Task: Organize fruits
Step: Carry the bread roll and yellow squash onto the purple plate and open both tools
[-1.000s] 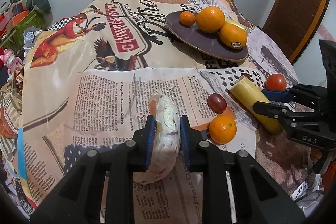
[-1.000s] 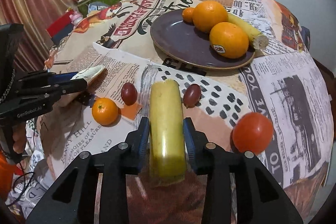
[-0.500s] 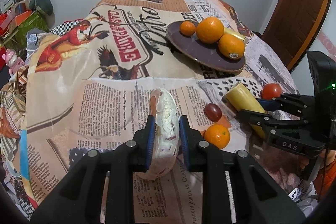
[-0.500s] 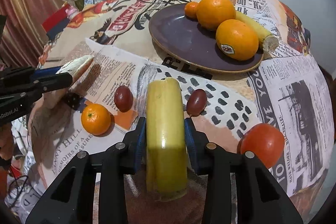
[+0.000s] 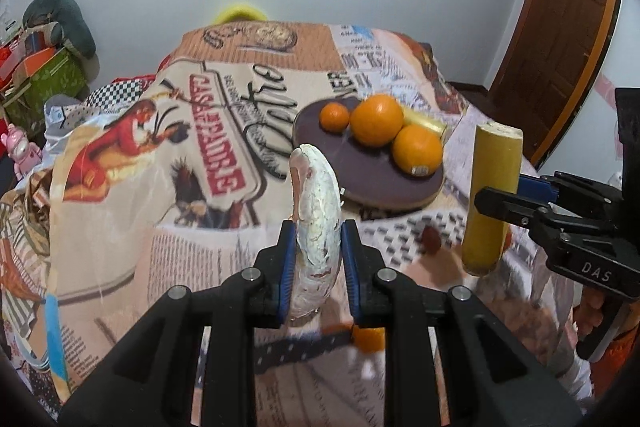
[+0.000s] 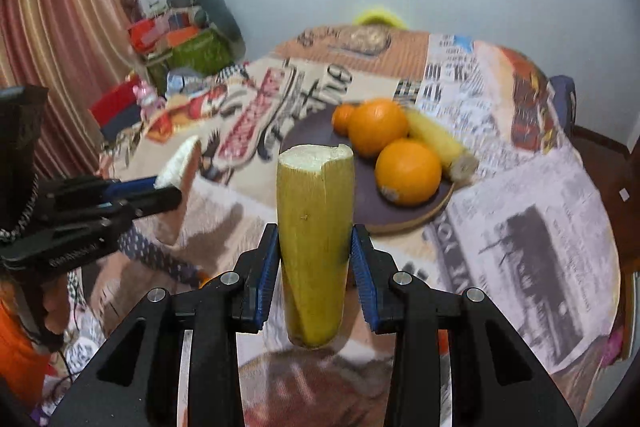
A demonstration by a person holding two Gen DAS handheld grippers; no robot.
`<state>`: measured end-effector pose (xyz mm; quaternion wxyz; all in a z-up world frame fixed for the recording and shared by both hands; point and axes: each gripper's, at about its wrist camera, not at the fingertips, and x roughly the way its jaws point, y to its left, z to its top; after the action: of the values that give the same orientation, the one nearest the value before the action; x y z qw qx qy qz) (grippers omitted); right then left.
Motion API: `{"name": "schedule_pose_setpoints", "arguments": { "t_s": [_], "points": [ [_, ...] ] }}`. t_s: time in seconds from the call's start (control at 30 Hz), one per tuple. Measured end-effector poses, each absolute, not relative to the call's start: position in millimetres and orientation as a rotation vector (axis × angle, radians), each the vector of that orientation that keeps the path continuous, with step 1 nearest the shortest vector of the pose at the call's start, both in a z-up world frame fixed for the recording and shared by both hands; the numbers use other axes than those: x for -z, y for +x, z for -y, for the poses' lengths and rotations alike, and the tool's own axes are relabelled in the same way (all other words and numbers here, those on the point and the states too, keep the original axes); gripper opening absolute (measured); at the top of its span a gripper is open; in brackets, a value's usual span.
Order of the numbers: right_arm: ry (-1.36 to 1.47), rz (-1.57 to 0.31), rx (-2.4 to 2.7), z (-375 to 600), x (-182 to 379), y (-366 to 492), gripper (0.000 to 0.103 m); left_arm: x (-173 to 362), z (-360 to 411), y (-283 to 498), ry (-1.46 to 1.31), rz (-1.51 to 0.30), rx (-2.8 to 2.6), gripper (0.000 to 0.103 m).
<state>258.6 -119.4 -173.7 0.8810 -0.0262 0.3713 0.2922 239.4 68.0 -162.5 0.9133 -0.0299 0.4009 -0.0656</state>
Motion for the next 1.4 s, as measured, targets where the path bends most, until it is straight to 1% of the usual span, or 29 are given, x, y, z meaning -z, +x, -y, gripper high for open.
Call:
{"name": "schedule_pose_setpoints", "arguments": {
  "t_s": [0.27,0.43,0.9,1.13,1.4],
  "points": [
    [-0.05,-0.723,-0.59,117,162,282,0.032,146,-60,276,-0.07,-0.779,0.15,0.022],
    [-0.058,-0.71,-0.587,113,162,297,0.032,145,-59,299,-0.081,-0.77,0.154,0.022],
    [-0.123,-0.746,-0.616,84,184,345,0.032,174,-59,363,-0.132,-0.812,0.178,0.022],
    [-0.147,-0.775,-0.627,77,199,354,0.033,183,-58,380,-0.138,-0.821,0.186,0.022],
    [-0.154,-0.786,-0.629,77,204,359,0.033,188,-56,387,-0.154,-0.835,0.195,0.022]
  ]
}}
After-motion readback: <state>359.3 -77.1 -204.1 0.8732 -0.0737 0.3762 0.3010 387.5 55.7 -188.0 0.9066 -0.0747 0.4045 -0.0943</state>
